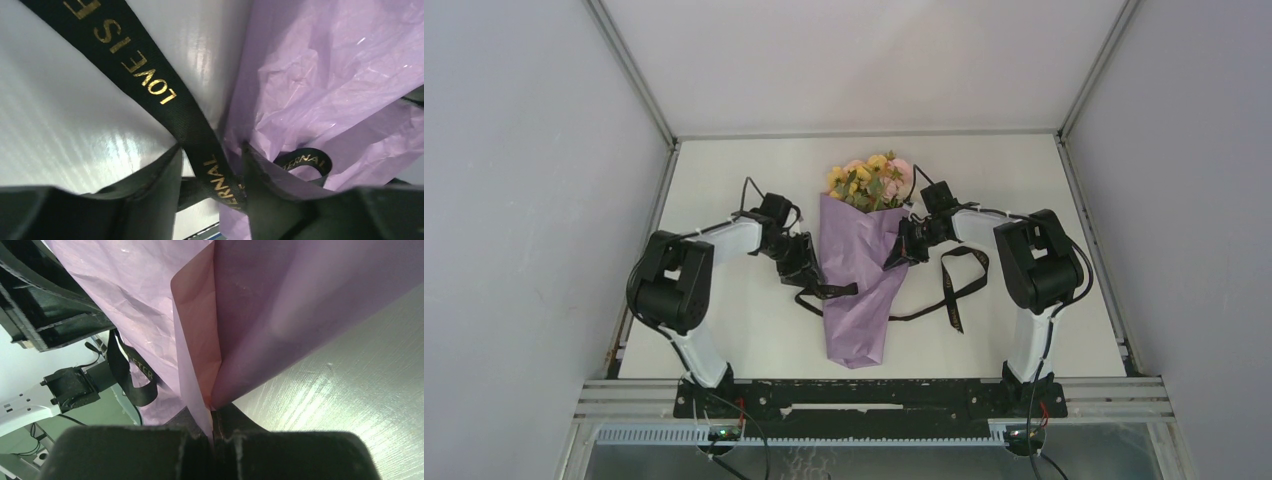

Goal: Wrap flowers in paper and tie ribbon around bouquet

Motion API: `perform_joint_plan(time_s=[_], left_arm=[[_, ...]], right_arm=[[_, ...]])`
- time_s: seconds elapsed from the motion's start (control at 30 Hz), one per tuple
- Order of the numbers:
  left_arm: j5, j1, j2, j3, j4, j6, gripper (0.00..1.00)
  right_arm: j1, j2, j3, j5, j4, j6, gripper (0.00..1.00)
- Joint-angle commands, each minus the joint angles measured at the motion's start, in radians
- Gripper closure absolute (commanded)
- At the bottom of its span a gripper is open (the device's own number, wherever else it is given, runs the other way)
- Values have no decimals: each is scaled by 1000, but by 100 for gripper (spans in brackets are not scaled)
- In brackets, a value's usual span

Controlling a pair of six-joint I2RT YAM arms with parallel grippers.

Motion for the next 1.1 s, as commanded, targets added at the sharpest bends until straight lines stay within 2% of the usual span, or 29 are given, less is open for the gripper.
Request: perform_joint_plan(time_s=[0.0, 0.1, 0.2, 0.6, 0.77, 0.9, 1.0, 1.07], left_arm=[[33, -29, 53, -1, 24, -9, 54], [40, -29, 57, 7, 17, 2, 73], [45, -17, 47, 16, 12, 12, 99], [-27, 191, -120, 80, 46, 121, 100], [58, 227, -218, 181, 36, 228, 100], [188, 191, -323, 259, 20, 341, 100], [171, 74, -348, 291, -38, 482, 100], [165, -20, -334, 266, -29, 524, 100]], right_arm=[[-8, -4, -5, 14, 10, -15, 100], [-9, -6, -5, 14, 8, -18, 100], [-12, -7, -6, 10, 4, -20, 100], [-16, -14, -24, 5, 7, -32, 100], [-7, -11, -24, 0, 6, -38, 100], [-1, -6, -23, -8, 13, -37, 100], [4, 2, -23, -9, 22, -29, 100], [7, 3, -23, 1, 25, -25, 100]])
